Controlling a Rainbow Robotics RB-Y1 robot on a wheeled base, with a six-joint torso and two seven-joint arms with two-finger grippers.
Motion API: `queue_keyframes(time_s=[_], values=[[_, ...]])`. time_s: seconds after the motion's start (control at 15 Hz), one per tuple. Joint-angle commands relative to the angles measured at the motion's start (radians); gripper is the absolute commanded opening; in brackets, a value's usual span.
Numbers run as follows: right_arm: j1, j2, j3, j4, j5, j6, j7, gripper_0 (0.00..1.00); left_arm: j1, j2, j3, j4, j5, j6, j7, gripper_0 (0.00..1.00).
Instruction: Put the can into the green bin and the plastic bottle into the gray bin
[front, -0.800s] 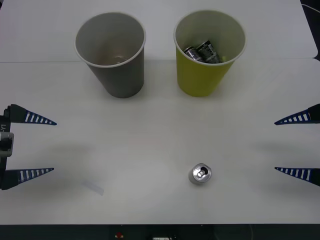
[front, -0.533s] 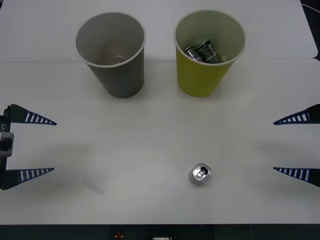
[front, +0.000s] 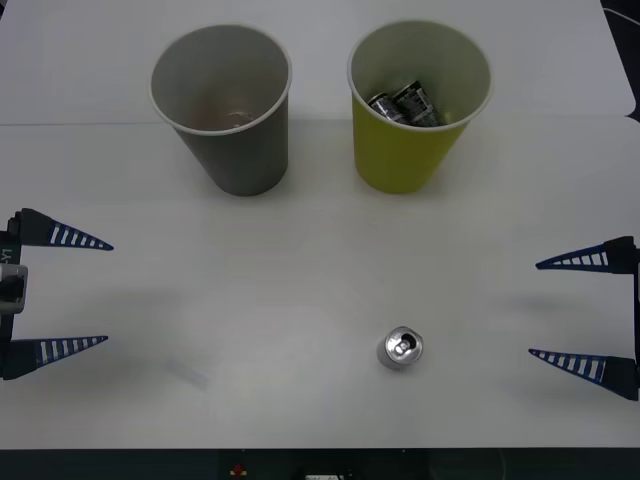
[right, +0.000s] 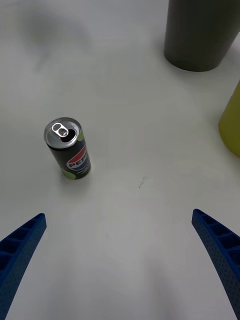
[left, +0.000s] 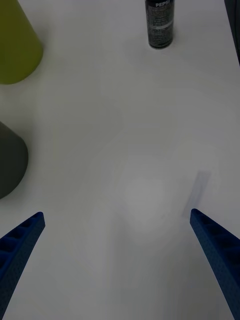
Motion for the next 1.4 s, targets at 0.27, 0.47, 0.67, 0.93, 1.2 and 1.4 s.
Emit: queue_keyframes(time_s=[0.27,0.47,0.67,0.93,1.2,1.4], values=[[-0.009,0.16,0.0,0.107,-0.011,-0.051,0.153,1.0,0.0,0.0,0.0,0.0,0.0,0.0,0.0,1.0],[-0.043,0.232,0.0,0.234,-0.035,-0.138,0.254,1.0,0.0,0.0,0.0,0.0,0.0,0.0,0.0,1.0],[-0.084,0.283,0.0,0.38,-0.04,-0.218,0.351,1.0,0.0,0.0,0.0,0.0,0.0,0.0,0.0,1.0],[-0.109,0.36,0.017,0.487,-0.031,-0.227,0.461,1.0,0.0,0.0,0.0,0.0,0.0,0.0,0.0,1.0],[-0.189,0.439,0.072,0.659,-0.034,-0.247,0.586,1.0,0.0,0.0,0.0,0.0,0.0,0.0,0.0,1.0],[-0.244,0.487,0.11,0.78,-0.035,-0.25,0.681,1.0,0.0,0.0,0.0,0.0,0.0,0.0,0.0,1.0]])
